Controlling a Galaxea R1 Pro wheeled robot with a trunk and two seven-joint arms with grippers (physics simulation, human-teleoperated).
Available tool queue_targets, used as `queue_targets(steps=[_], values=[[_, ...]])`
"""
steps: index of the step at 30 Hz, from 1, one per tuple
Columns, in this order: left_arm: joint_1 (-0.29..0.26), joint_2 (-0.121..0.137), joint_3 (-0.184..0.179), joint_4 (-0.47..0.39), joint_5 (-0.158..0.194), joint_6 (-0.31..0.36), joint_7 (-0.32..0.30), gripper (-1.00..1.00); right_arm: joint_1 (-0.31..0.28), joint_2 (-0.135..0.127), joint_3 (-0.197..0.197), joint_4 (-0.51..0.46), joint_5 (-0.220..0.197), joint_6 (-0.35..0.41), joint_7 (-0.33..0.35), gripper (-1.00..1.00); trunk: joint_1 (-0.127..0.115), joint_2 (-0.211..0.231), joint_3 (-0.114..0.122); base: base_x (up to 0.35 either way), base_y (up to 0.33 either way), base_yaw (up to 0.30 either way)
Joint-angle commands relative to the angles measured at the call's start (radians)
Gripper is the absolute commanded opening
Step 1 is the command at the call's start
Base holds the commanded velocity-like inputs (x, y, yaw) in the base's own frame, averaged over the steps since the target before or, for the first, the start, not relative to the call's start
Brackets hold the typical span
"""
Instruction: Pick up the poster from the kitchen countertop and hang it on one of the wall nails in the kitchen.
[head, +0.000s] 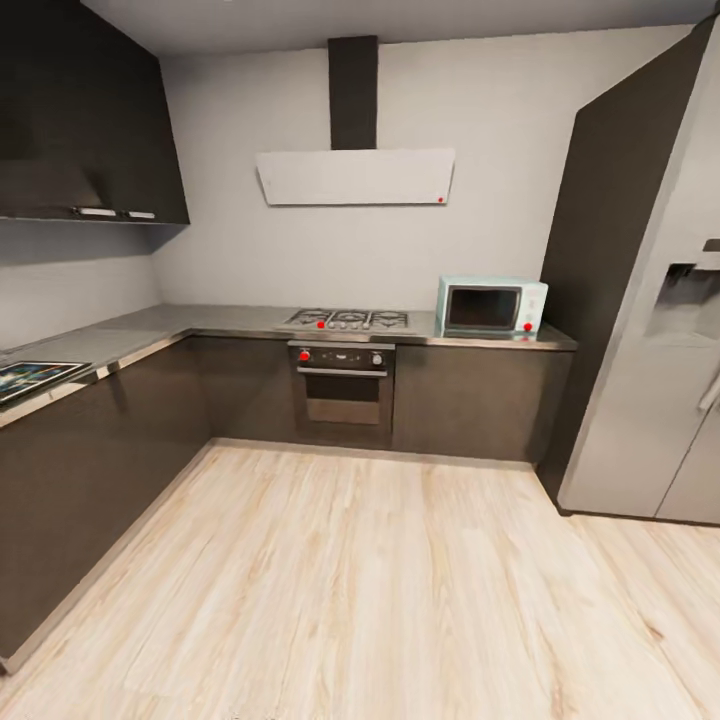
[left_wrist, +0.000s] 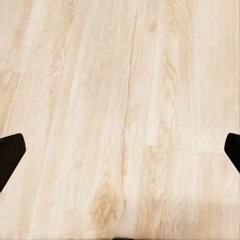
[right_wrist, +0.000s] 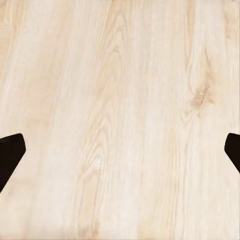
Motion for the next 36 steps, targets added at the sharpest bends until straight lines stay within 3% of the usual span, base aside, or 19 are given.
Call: queue_targets(steps=[1, 36], values=[[0.000, 0.000, 0.001, -0.001, 0.000, -0.002, 0.000, 1.00, -0.001, 0.000, 0.000, 0.001, -0.001, -0.003, 0.000, 1.00, 0.000, 0.000, -0.001, 0.000, 0.000, 0.293], [0.000, -0.001, 0.001, 0.001, 0.000, -0.002, 0.000, 1.00, 0.000, 0.000, 0.003, 0.005, 0.002, -0.002, 0.001, 1.00, 0.000, 0.000, -0.001, 0.000, 0.000, 0.285]])
